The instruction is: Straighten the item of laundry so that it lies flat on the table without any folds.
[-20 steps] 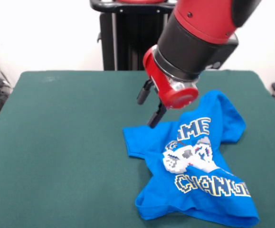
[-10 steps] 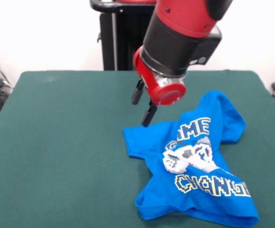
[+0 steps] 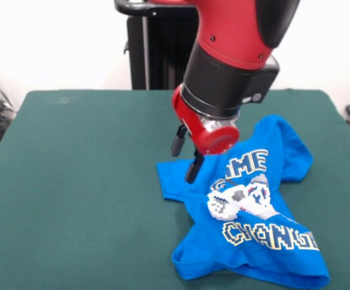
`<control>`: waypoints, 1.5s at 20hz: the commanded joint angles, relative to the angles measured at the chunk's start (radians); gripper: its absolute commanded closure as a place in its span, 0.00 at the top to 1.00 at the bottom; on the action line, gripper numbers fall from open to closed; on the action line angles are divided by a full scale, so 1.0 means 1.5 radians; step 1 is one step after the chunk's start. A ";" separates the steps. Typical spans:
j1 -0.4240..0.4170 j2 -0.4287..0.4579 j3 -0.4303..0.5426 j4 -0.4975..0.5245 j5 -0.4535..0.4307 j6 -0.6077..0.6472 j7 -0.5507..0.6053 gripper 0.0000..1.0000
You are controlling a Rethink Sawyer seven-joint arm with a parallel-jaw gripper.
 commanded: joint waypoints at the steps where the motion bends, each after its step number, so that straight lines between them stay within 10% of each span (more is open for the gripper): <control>1: -0.006 0.046 0.113 0.084 -0.003 -0.047 -0.032 1.00; 17: 0.010 0.012 0.088 0.163 -0.038 -0.020 -0.015 1.00; 30: -0.019 0.048 0.107 0.236 -0.066 -0.155 -0.013 1.00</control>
